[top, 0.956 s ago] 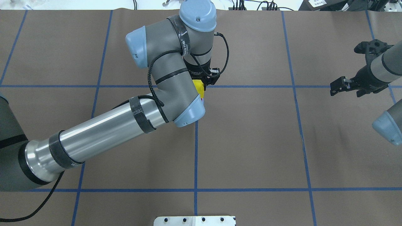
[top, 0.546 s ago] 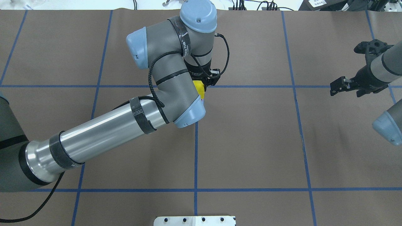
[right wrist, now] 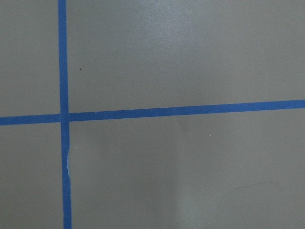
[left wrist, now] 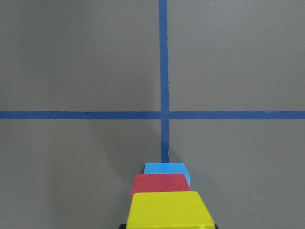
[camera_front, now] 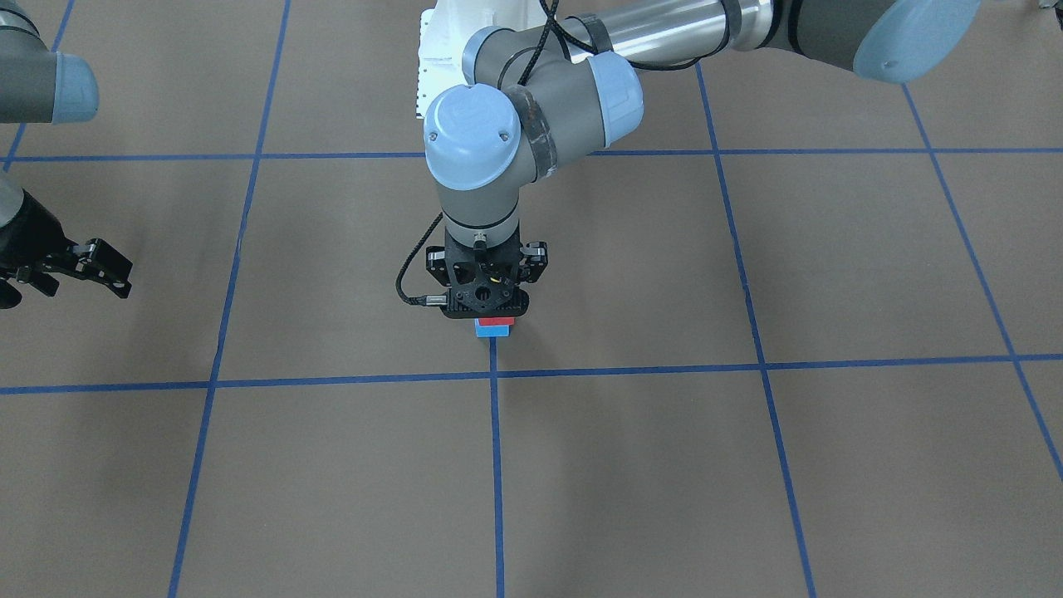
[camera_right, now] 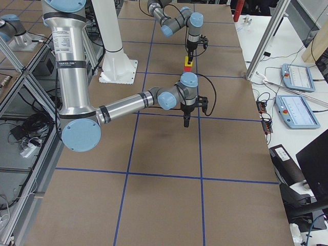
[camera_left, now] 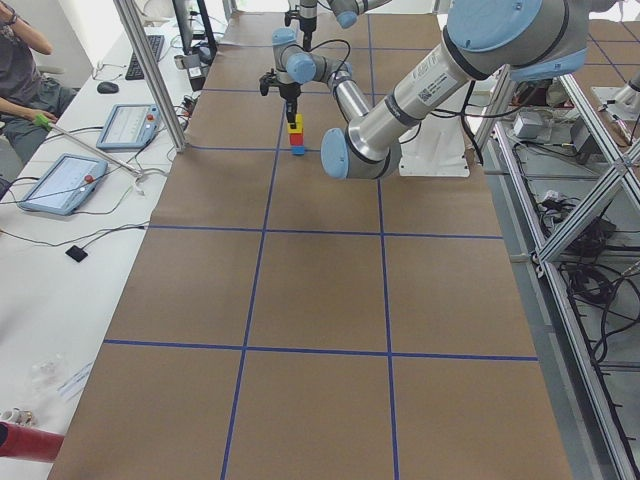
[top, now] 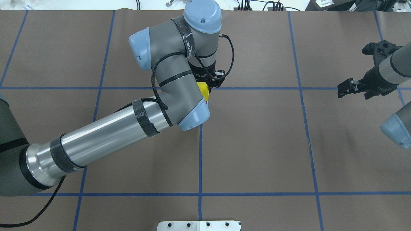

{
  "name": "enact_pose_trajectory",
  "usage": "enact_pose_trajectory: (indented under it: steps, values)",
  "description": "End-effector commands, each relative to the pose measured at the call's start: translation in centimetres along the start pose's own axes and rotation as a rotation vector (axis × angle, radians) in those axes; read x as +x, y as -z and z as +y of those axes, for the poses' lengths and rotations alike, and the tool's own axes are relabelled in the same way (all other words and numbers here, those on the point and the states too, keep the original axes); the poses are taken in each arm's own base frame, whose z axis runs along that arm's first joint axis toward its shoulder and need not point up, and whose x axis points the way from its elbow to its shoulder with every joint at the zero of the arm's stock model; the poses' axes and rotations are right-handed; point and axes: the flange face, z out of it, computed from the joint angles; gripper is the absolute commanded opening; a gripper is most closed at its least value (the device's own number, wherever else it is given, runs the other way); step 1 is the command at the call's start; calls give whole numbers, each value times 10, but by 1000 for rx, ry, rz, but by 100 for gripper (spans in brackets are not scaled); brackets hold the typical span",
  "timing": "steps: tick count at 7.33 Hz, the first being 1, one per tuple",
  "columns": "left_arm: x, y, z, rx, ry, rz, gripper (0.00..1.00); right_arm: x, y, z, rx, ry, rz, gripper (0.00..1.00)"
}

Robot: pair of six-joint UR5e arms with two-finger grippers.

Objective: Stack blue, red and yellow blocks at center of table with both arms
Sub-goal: 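Lower the yellow cube onto the red cube with the left gripper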

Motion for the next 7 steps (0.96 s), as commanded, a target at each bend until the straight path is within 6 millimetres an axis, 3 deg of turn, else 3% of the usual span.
enact_pose_trajectory:
  steps: [1,4,5,6,7]
  values:
    - [0,-1,0,0,0,-1,0,0,0,0,0,0,0,100]
    - [0,0,0,0,0,1,0,0,0,0,0,0,0,100]
    - [0,0,0,0,0,1,14,0,0,0,0,0,0,100]
    - [0,0,0,0,0,1,49,0,0,0,-1,-1,1,100]
    - [0,1,0,1,-2,2,77,0,0,0,-1,-1,1,100]
